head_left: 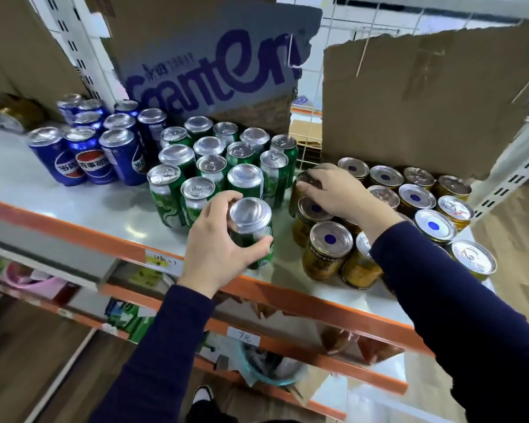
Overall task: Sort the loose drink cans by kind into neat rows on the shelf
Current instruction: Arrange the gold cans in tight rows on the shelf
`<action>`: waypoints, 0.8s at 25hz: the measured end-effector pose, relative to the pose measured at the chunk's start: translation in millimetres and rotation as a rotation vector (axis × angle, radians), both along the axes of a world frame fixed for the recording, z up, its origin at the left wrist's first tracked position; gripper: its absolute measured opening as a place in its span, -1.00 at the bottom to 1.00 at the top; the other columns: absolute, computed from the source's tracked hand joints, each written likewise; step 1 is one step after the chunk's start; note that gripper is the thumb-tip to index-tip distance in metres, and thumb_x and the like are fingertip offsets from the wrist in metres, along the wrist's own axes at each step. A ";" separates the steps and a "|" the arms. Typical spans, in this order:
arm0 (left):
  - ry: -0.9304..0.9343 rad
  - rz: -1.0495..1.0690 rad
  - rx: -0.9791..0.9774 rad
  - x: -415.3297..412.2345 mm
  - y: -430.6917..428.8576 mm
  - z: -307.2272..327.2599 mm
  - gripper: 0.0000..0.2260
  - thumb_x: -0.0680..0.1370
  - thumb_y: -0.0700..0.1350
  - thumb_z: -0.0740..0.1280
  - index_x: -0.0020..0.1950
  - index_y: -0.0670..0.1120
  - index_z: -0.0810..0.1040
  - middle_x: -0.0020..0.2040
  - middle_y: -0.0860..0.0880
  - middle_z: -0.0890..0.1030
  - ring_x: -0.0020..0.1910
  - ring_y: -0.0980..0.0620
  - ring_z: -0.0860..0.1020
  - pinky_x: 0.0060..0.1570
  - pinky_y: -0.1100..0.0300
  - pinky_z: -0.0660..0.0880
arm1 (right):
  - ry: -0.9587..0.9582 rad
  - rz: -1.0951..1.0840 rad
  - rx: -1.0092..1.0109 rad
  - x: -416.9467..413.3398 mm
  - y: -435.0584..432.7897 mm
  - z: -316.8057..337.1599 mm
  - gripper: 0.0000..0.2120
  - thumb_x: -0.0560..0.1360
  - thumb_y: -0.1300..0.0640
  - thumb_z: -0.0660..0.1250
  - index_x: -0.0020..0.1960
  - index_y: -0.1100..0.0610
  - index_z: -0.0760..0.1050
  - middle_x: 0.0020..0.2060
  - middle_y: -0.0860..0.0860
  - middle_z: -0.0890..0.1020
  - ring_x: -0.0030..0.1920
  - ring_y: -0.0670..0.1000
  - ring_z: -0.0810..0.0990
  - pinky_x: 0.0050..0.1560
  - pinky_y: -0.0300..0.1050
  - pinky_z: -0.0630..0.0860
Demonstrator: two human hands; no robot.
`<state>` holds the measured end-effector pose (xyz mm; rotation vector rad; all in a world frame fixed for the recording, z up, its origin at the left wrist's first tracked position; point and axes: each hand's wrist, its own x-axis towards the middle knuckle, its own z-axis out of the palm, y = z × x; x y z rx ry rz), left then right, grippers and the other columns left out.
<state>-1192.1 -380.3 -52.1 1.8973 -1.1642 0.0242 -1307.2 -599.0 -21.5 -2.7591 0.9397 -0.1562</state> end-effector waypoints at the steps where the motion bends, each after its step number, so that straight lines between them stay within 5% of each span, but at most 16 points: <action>1: -0.038 -0.006 0.013 4.9 1.5 1.9 -0.41 0.27 0.12 0.54 0.21 -0.02 0.45 0.03 0.07 0.50 -0.10 0.18 0.42 -0.10 0.35 0.31 | -0.015 -0.001 -0.013 -2.2 6.9 -1.0 -0.53 0.58 -0.14 0.19 0.31 0.17 0.48 0.31 0.11 0.46 0.27 0.15 0.46 0.14 -0.04 0.42; 7: -0.382 -0.036 0.093 50.4 -3.0 17.5 -0.41 0.20 0.22 0.55 0.11 -0.04 0.58 0.03 0.00 0.59 0.10 -0.07 0.49 0.12 0.10 0.28 | -0.163 -0.161 0.013 -11.6 50.3 -8.6 -0.56 0.54 0.02 0.29 0.35 0.21 0.45 0.36 0.19 0.42 0.36 0.17 0.37 0.27 -0.04 0.34; 15: -0.438 -0.193 0.128 79.3 -11.5 6.7 -0.38 0.25 0.25 0.50 0.23 0.01 0.56 0.09 0.04 0.51 0.15 -0.01 0.42 0.08 0.17 0.14 | -0.129 -0.201 -0.012 -7.9 71.0 -15.1 -0.42 0.53 0.02 0.31 0.47 0.21 0.28 0.45 0.16 0.31 0.43 0.18 0.29 0.39 0.05 0.29; 20: -0.528 -0.189 0.164 77.4 -4.3 0.1 -0.35 0.36 0.25 0.44 0.33 -0.09 0.49 0.22 -0.04 0.51 0.25 -0.06 0.44 0.31 0.07 0.22 | -0.232 -0.189 -0.044 -12.5 79.6 -13.5 -0.57 0.52 0.12 0.34 0.34 0.26 0.45 0.33 0.16 0.46 0.31 0.19 0.43 0.26 0.01 0.41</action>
